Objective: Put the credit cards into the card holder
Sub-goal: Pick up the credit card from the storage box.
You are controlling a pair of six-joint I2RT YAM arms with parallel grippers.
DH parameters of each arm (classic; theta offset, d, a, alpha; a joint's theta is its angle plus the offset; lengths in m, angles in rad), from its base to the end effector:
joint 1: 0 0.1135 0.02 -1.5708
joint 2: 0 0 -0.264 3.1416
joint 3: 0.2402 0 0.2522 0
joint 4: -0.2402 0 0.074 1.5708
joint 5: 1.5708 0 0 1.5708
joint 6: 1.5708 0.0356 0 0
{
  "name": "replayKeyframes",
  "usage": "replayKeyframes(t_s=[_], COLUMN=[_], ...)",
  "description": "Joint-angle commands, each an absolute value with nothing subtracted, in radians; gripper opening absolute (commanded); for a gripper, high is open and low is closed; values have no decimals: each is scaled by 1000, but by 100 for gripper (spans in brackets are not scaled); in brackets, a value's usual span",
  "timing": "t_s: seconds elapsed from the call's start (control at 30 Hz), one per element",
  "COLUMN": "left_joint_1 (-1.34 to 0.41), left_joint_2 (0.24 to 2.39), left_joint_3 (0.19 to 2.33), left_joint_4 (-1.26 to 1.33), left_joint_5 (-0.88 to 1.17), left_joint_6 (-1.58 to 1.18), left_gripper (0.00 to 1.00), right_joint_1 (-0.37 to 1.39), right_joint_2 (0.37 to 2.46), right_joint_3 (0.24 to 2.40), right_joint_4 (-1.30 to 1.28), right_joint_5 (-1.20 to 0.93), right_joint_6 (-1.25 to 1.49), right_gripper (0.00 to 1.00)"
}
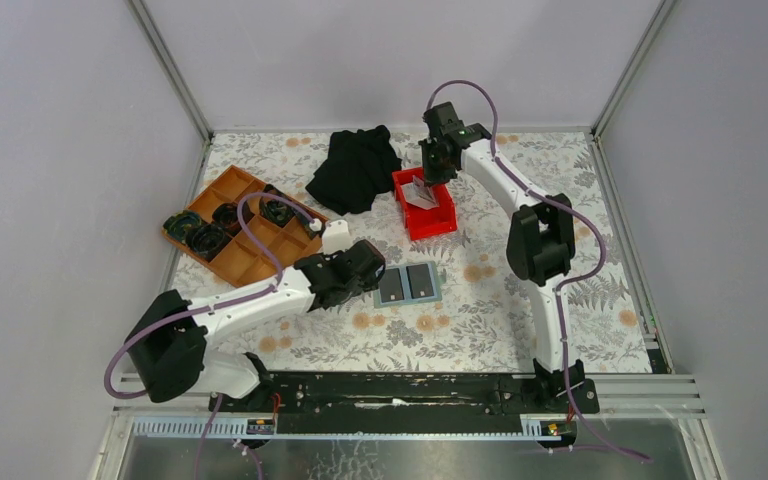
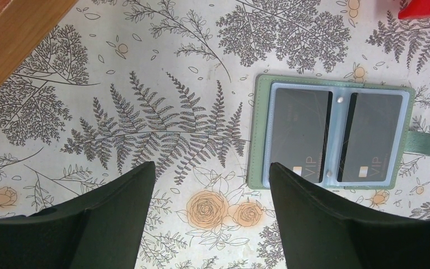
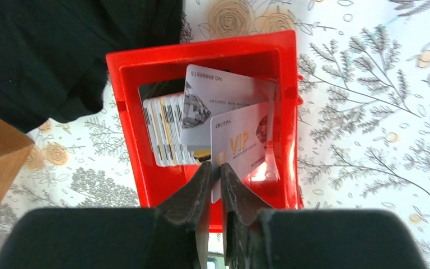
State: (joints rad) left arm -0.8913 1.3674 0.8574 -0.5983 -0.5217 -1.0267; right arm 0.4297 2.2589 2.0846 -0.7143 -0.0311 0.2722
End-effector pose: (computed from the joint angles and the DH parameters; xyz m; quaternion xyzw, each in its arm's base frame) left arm 0.1750 -0.1884 0.2110 -0.1226 0.9343 -0.0371 0.3327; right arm 0.4617 0.2128 0.2490 -0.0793 0.9389 0.1287 0.3091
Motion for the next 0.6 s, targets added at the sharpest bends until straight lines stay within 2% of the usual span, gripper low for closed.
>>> replayKeyframes(t_s=[0.0, 0.1, 0.37, 0.57], left_joint_1=[-896, -896, -889, -844], left_joint_2=[1342, 1343, 1360, 1372], left_joint_3=[869, 894, 988, 1048], left_joint_4=[-604, -595, -551, -517], left_joint_5=[-545, -548, -555, -526], left_joint_6=[-1037, -1012, -915, -852], left_gripper=[82, 83, 89, 96], right_joint_1=[461, 469, 472, 474], right_joint_2=[2157, 2140, 2039, 1919], right_joint_3=[2070, 2049, 1965, 1909], right_joint_4=[-764, -767, -742, -757], right_joint_5=[104, 157, 211, 154], right_joint_6=[228, 217, 194, 210], right_gripper=[8, 0, 0, 0])
